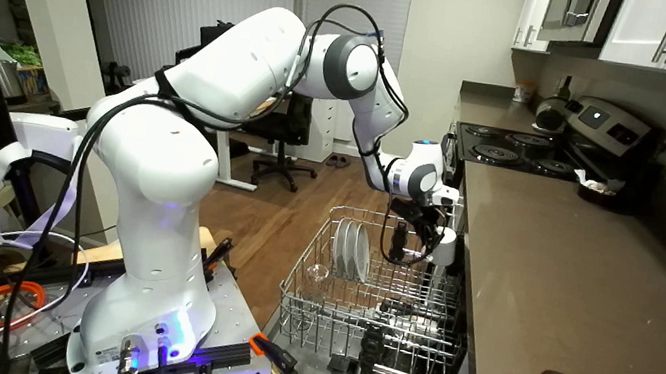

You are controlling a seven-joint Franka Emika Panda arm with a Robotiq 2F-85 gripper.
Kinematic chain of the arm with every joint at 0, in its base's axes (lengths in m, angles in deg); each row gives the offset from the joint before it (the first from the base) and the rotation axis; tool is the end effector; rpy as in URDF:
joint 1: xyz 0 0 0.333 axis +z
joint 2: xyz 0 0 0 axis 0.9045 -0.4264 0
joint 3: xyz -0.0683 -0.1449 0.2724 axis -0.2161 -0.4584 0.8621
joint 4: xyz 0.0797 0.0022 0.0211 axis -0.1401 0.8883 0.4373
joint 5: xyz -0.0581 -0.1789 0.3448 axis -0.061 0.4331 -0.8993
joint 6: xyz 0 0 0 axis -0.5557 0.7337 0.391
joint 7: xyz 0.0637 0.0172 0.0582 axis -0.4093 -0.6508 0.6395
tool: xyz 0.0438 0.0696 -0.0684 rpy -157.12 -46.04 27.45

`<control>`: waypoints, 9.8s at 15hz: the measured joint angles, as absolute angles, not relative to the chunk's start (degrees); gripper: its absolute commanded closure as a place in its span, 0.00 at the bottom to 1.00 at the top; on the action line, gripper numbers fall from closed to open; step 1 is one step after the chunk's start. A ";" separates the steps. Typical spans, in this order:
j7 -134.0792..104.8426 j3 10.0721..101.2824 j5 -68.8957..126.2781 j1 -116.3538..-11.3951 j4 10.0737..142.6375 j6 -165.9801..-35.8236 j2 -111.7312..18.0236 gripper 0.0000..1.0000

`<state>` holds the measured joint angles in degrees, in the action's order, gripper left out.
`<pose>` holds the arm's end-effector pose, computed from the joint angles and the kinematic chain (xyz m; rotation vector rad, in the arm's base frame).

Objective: Move the cups to the back left corner of the dishwater

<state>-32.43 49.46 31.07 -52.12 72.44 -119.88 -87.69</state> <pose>0.6968 0.0508 0.0766 2.9633 -0.2623 0.2715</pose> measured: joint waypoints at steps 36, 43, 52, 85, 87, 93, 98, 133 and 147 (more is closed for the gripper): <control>-20.87 56.22 30.71 -59.48 39.18 -100.80 -110.44 0.75; -20.86 56.06 30.72 -59.48 35.46 -94.29 -111.82 0.19; -21.22 55.76 30.75 -58.94 35.36 -93.98 -111.15 0.03; -71.73 39.84 41.14 -32.54 102.81 -109.82 -73.46 0.00; -75.50 39.84 42.46 -32.48 106.10 -112.73 -71.17 0.00; -85.05 38.46 44.81 -31.44 115.30 -126.94 -66.35 0.00; -87.01 34.47 44.42 -27.51 121.05 -136.08 -64.91 0.00; -71.09 58.25 21.26 -47.31 125.11 -138.70 -65.01 0.00; -70.92 58.28 20.37 -47.07 125.41 -138.64 -65.87 0.00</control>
<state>-70.92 58.28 20.37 -47.07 125.41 -138.64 -65.87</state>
